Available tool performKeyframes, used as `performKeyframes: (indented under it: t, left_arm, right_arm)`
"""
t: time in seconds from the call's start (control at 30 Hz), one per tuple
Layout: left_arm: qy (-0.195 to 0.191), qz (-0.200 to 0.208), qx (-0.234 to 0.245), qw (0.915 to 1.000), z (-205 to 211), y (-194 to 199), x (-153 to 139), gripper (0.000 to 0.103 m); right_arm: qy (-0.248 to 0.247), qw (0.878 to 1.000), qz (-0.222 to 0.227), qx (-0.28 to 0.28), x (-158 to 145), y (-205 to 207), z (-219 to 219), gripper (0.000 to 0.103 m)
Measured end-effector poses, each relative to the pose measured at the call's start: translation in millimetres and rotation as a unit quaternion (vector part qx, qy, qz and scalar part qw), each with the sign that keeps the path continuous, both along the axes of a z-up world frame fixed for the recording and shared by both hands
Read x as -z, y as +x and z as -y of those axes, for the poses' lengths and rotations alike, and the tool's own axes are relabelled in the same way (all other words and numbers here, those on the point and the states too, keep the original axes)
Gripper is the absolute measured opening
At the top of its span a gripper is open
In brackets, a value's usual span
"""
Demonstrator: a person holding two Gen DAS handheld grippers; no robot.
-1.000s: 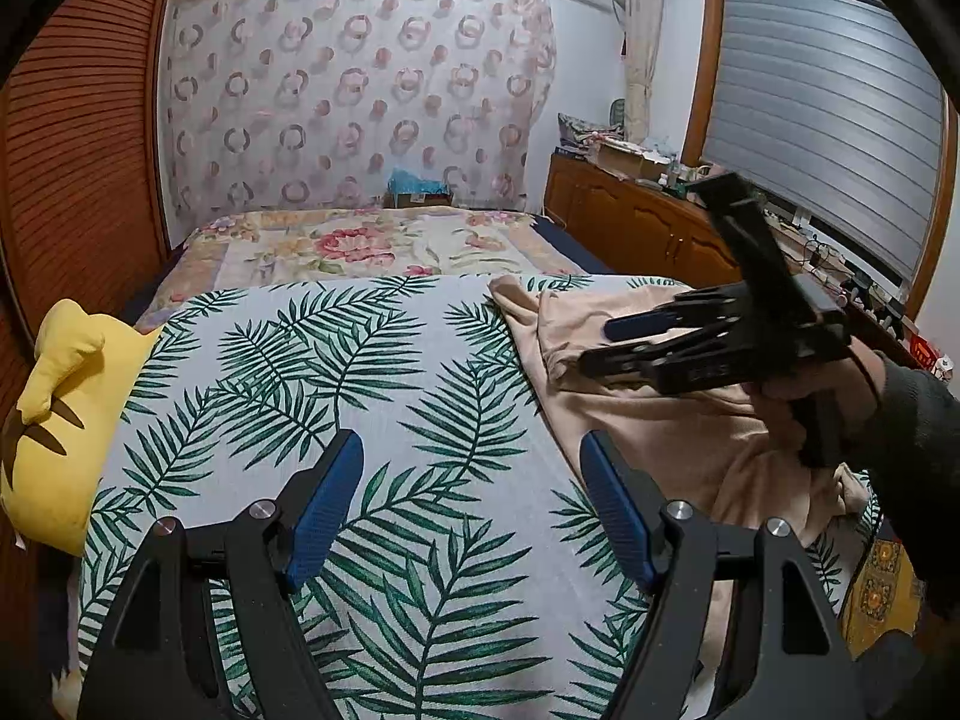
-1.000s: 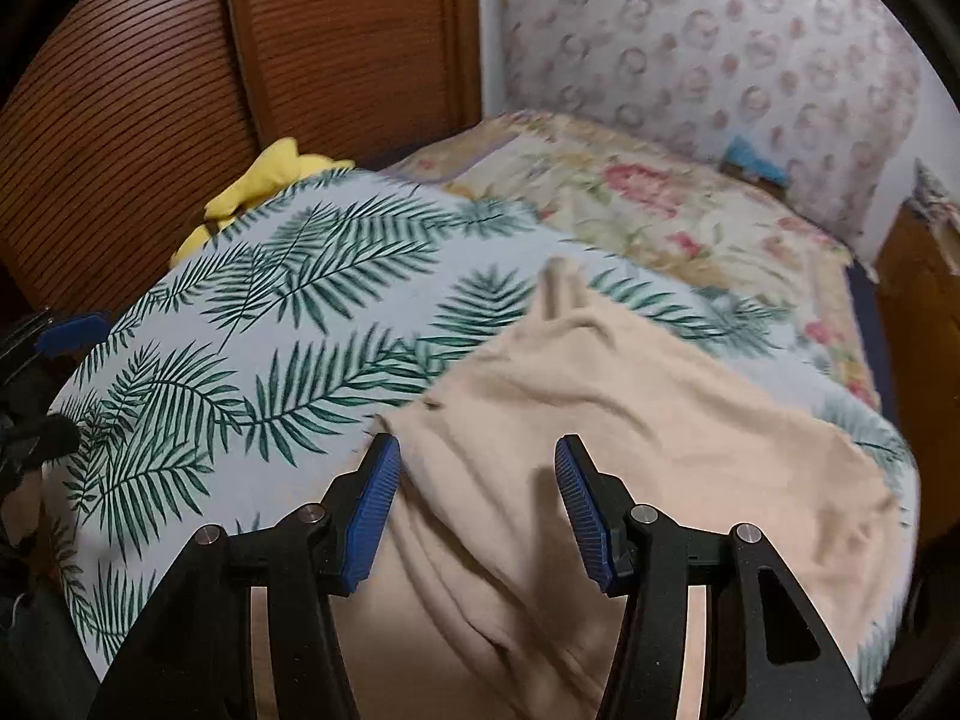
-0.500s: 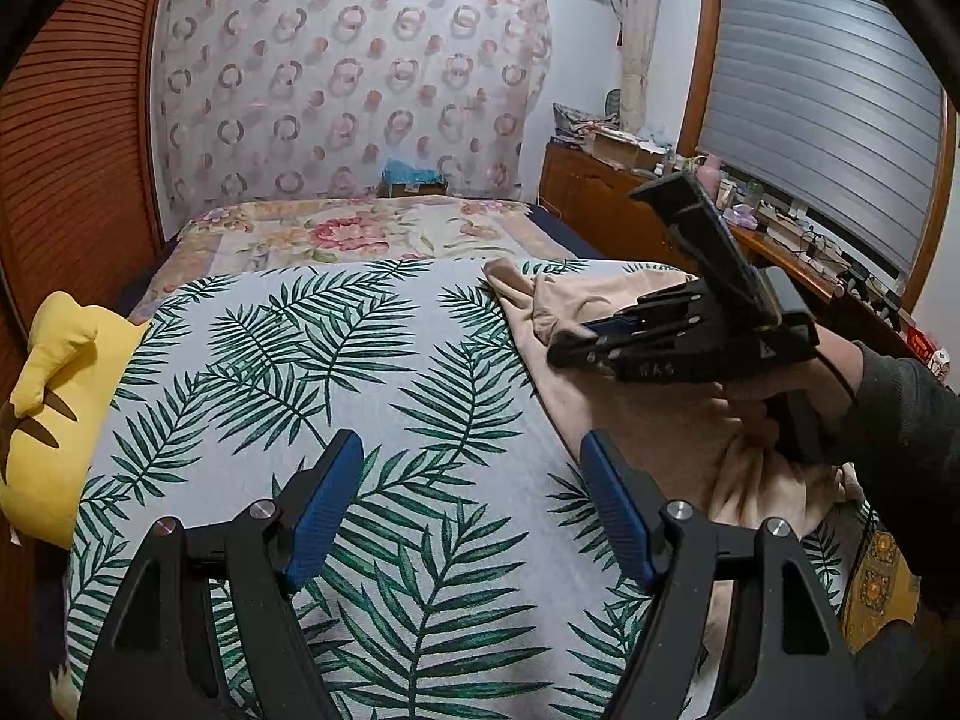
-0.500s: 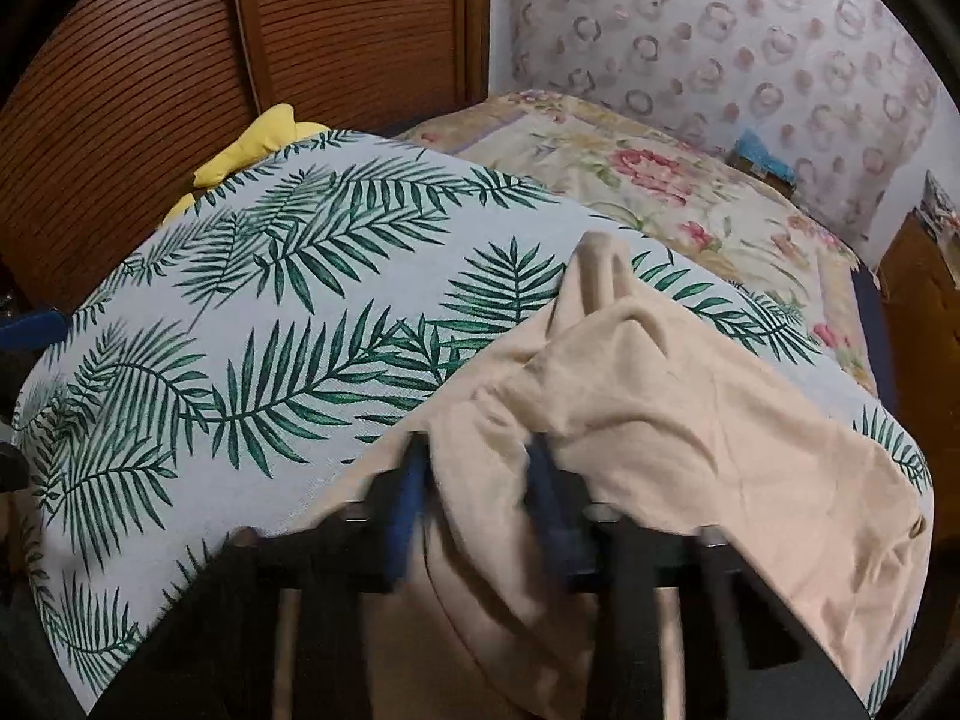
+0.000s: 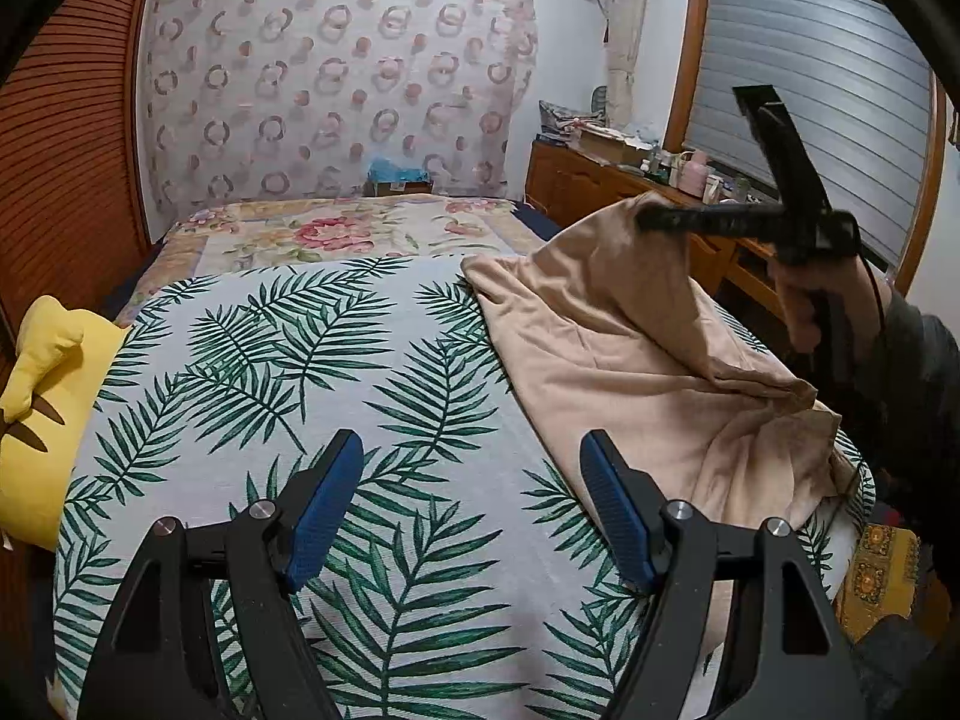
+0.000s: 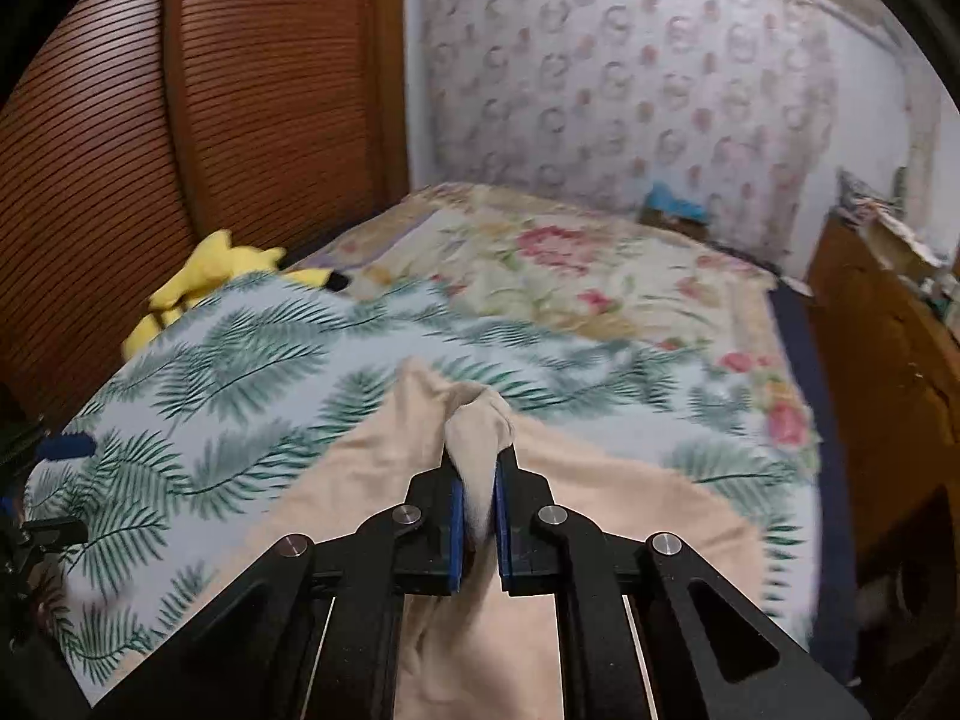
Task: Fold small clothes
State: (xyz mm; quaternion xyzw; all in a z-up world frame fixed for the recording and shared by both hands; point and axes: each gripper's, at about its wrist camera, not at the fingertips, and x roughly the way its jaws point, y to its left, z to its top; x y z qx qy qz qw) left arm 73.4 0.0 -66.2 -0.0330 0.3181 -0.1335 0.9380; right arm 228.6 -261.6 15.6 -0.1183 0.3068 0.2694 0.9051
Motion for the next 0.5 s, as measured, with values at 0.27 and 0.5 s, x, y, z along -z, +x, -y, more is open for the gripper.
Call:
performKeyframes:
  t: [0.27, 0.5]
  left_arm:
    - [0.003, -0.006, 0.008, 0.9999, 6.3, 0.4, 2.5, 0.076]
    - [0.002, -0.012, 0.016, 0.9998, 11.4, 1.6, 6.5, 0.076]
  right_arm:
    - [-0.033, 0.998, 0.018, 0.059, -10.7, 17.7, 26.9, 0.007]
    - [-0.096, 0.986, 0.035, 0.134, 2.4, 37.2, 16.6, 0.007]
